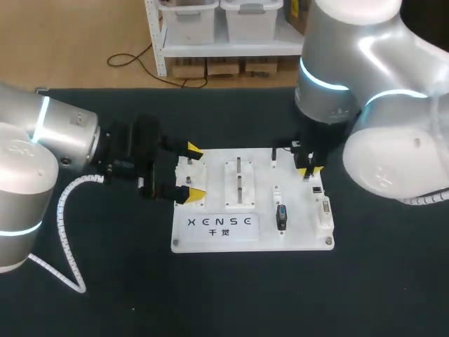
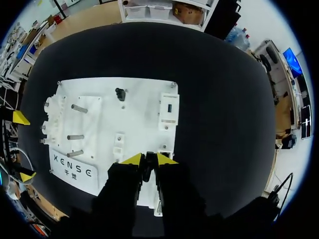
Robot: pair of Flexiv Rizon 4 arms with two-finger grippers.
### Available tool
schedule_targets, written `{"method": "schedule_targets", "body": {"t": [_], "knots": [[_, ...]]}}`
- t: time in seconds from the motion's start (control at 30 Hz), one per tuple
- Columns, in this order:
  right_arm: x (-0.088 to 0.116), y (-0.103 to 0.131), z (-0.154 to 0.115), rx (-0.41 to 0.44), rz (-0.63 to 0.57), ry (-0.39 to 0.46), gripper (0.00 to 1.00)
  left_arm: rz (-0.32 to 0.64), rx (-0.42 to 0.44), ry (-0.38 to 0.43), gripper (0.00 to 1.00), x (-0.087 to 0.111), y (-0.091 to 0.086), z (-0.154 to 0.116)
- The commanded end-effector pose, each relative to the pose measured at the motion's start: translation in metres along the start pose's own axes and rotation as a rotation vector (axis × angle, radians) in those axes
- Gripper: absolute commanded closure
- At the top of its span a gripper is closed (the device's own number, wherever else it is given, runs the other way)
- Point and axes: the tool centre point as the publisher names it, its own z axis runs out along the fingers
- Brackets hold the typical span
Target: Insert the Ethernet cable into its matching sockets.
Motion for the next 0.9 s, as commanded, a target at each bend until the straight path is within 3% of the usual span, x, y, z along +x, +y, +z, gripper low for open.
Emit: {"method": "schedule_targets", "body": {"t": [0.03,0.9], "knots": [[0.006,-0.010,-0.001,-0.001,0.010,-0.009,1.00,0.002,-0.001,-0.005,0.00,0.002,0.000,0.000],[0.011,-0.020,0.017,0.003,0.022,0.027,1.00,0.002,-0.001,-0.005,0.00,0.002,0.000,0.000]]}}
